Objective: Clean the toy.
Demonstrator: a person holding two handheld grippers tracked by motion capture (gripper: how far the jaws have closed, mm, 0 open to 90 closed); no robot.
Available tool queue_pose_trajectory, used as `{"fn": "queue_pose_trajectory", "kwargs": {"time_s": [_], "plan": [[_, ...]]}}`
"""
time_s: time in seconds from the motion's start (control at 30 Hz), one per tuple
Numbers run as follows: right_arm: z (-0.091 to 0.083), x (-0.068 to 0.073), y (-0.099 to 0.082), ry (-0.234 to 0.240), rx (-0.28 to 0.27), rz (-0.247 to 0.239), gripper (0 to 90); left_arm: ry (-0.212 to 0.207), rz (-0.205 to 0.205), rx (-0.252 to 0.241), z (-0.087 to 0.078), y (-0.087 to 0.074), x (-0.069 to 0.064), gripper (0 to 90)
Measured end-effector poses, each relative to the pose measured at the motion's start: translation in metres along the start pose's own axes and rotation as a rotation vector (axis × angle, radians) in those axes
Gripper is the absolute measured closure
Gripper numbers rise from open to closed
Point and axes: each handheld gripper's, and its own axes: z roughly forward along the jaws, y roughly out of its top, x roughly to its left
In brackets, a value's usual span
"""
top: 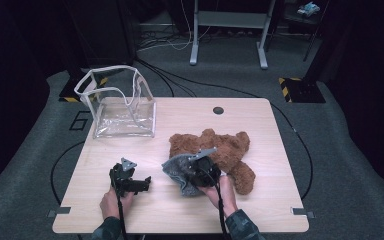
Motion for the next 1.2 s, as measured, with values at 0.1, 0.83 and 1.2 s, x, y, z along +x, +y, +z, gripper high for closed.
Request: {"fn": "queue_pose_trajectory", "kwargs": {"time_s": [0.1,0.83,1.2], "plan": [[-0.013,-0.003,0.008,-0.014,-0.041,-0.005,71.1,-0.001,0.003,0.001,0.0,0.0,0.0,0.0],[-0.001,-0.059,0.085,-0.099,-0.036,0.161,70.1,0.001,-0.002,-0.002,0.0,0.0,0.0,0.0],[-0.004,-0.04,0.072,-0.046,-0.051,0.099,70.3,-0.001,0.005,0.004,0.0,0.0,0.0,0.0]]}}
